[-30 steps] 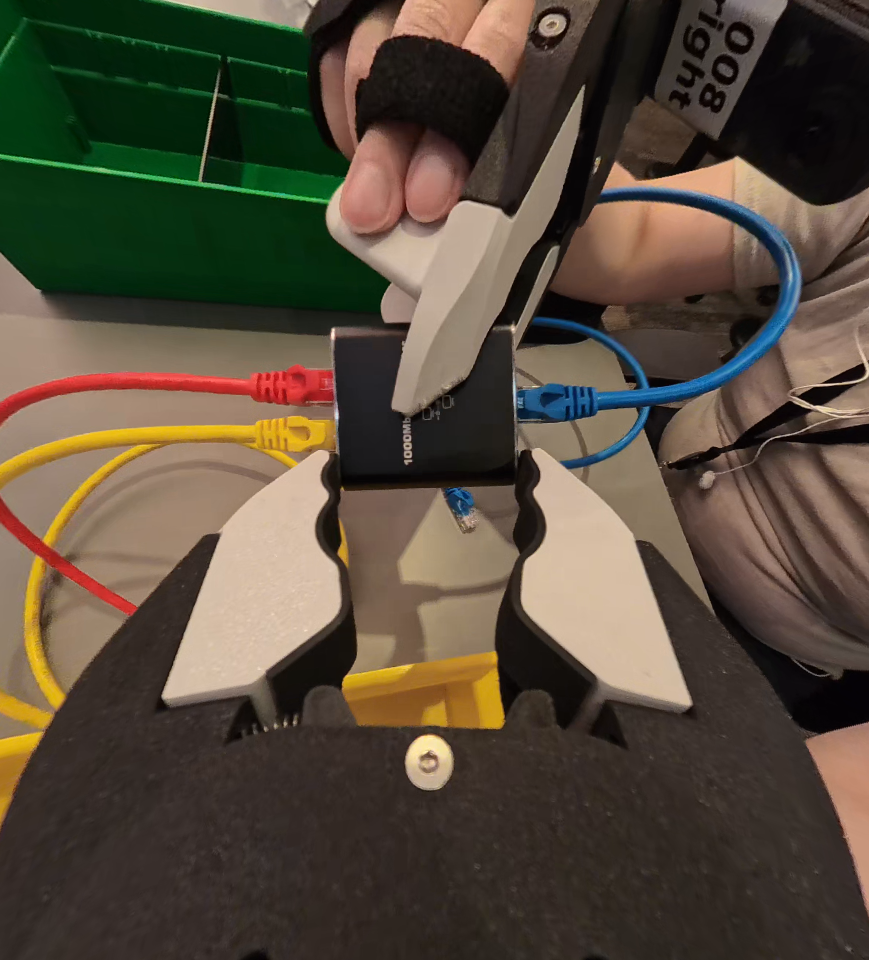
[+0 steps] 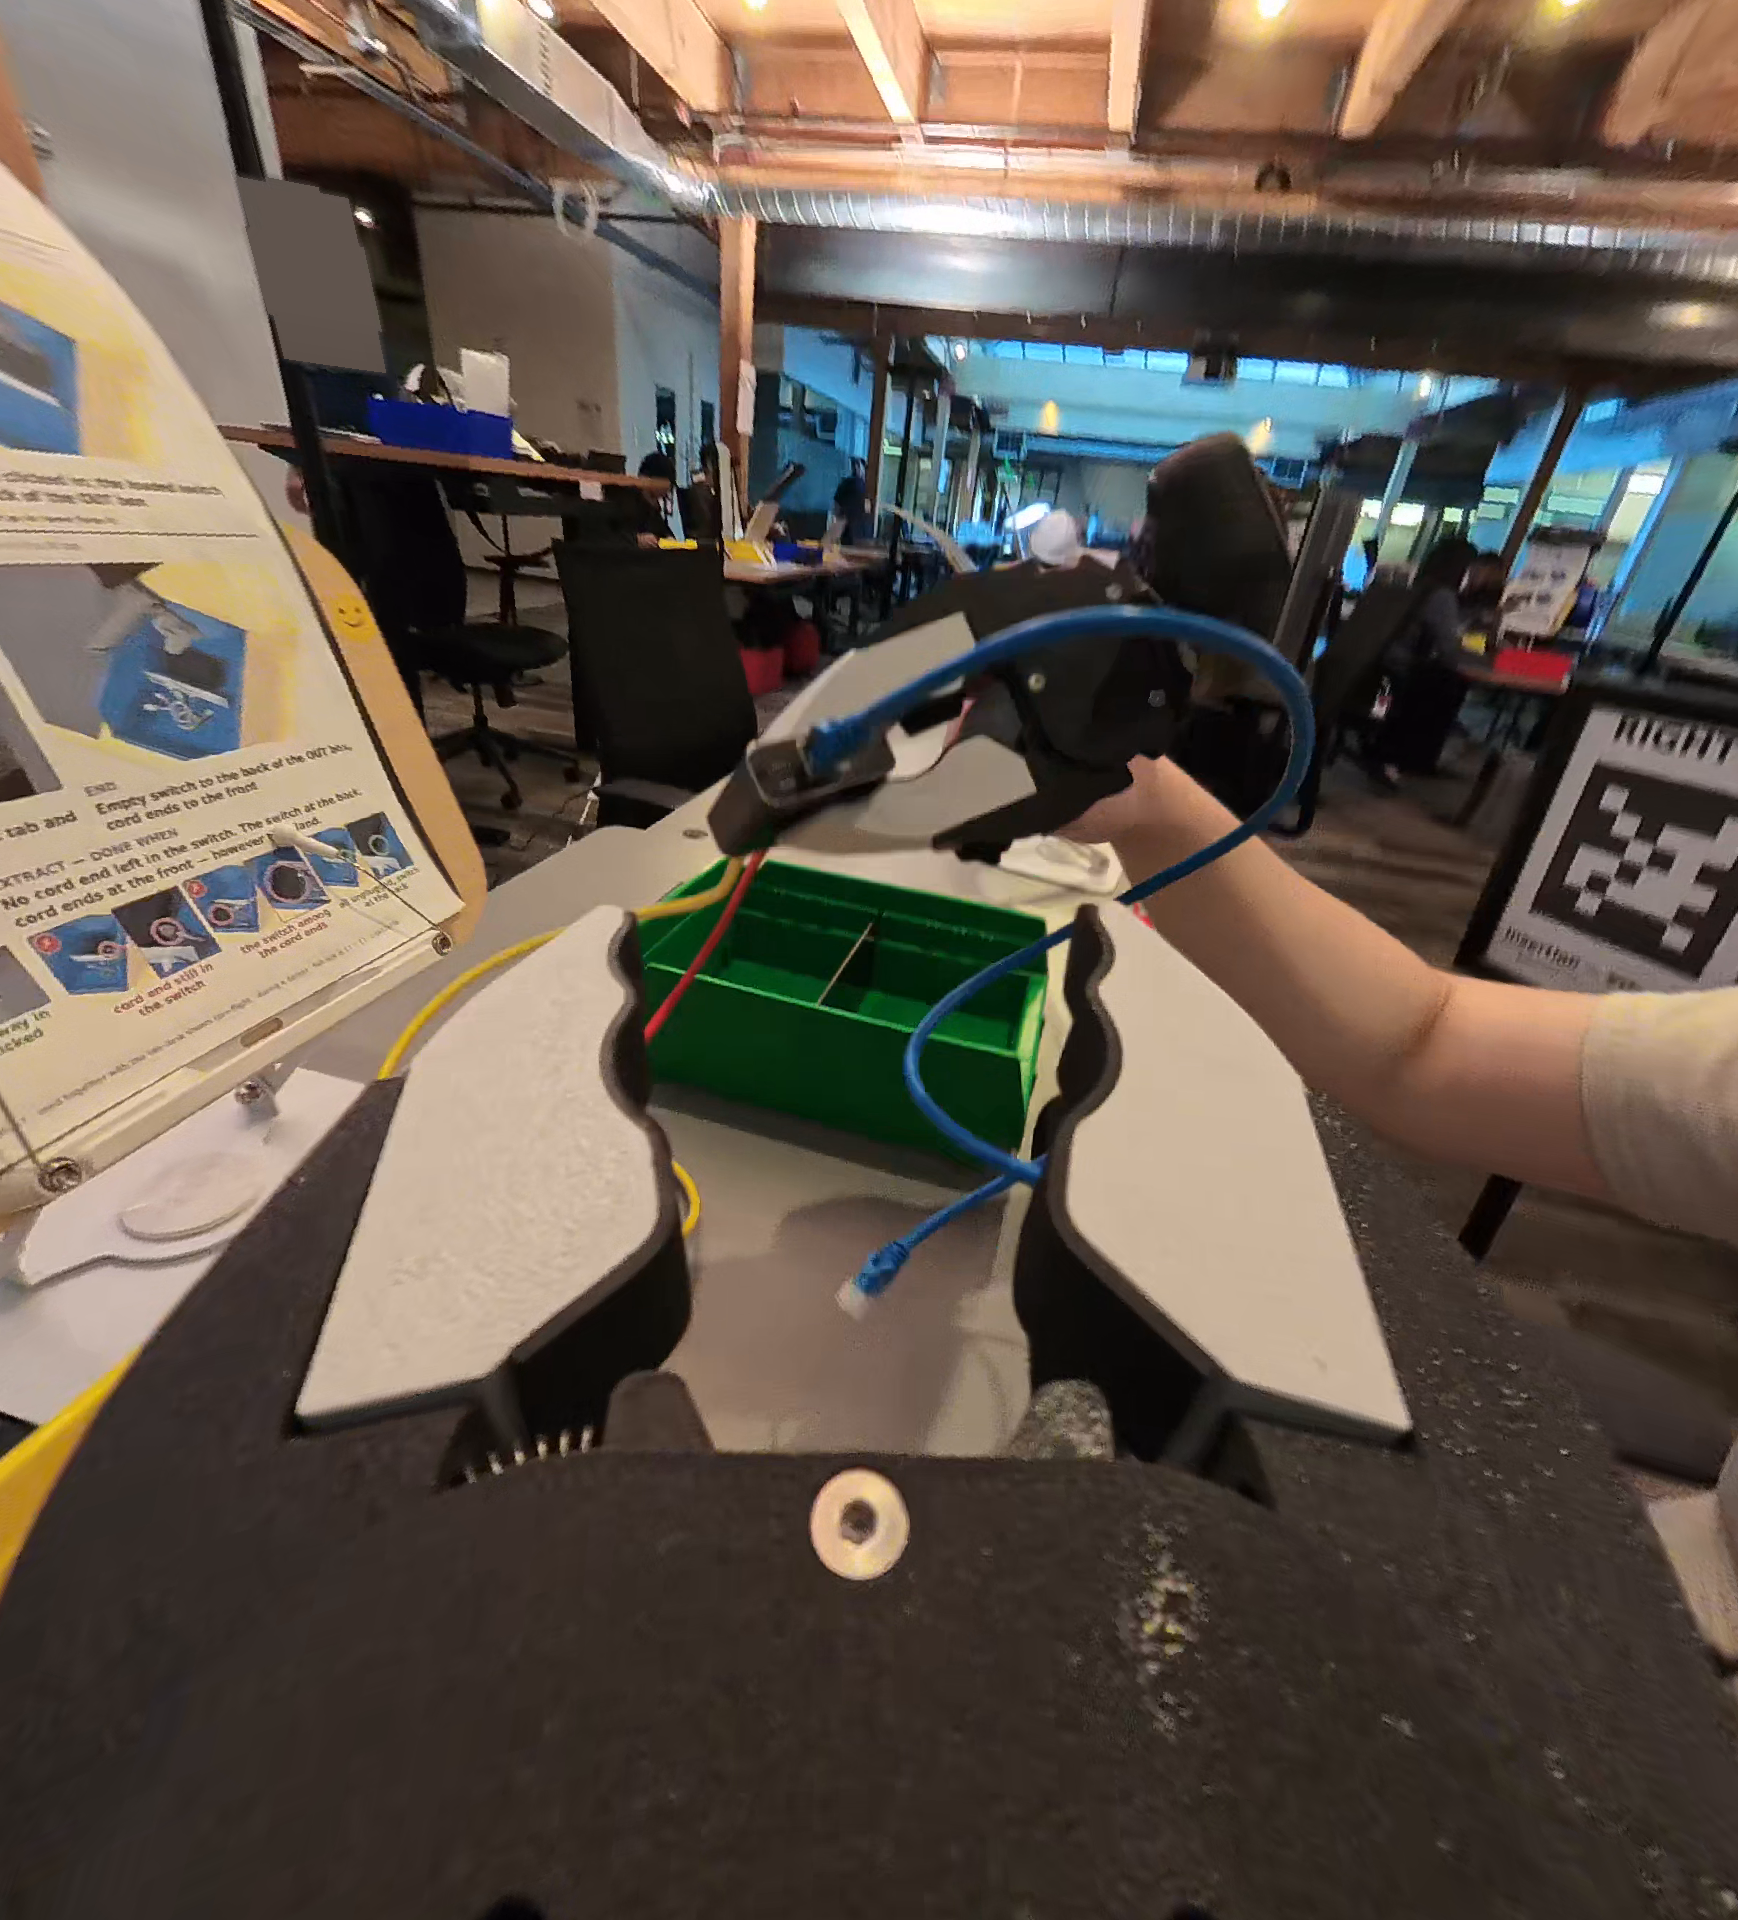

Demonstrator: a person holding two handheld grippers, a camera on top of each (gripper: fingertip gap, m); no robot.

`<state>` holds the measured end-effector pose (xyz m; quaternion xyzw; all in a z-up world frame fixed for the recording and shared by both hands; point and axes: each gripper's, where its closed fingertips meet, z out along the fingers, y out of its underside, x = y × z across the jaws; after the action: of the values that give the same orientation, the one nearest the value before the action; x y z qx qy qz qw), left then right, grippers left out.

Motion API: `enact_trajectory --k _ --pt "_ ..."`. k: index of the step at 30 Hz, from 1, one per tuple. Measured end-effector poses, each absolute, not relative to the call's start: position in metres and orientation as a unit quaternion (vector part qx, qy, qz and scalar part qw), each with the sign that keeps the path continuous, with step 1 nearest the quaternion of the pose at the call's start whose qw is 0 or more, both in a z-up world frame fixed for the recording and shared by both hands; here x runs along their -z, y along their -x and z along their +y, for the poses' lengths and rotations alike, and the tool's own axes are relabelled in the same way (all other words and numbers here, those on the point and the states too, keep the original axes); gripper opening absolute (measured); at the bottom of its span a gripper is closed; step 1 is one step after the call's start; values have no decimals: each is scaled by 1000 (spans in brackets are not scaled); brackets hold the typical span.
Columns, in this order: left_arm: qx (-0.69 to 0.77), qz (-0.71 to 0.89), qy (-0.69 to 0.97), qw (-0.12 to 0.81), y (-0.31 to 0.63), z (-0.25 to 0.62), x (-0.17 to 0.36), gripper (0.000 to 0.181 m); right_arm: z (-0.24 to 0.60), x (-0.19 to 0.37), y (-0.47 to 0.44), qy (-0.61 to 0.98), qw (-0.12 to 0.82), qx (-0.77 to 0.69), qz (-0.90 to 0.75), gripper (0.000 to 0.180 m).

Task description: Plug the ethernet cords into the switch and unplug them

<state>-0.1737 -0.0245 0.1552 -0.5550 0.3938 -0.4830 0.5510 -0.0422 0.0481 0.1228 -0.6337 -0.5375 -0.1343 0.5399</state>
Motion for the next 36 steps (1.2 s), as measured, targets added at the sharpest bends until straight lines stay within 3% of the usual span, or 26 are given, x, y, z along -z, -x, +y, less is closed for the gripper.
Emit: enact_trajectory --k 8,23,29,36 --pt "502 361 555 556 188 -21 -163 59 67 -226 9 702 490 215 -470 26" --pt "460 397 557 567 184 -31 -160 68 66 -339 -54 810 462 204 -298 26" --pt "463 392 560 564 185 -29 -159 68 81 -338 -111 868 436 151 -184 26" --pt "458 400 566 556 181 -28 -154 67 99 -272 -189 919 373 112 -66 26"
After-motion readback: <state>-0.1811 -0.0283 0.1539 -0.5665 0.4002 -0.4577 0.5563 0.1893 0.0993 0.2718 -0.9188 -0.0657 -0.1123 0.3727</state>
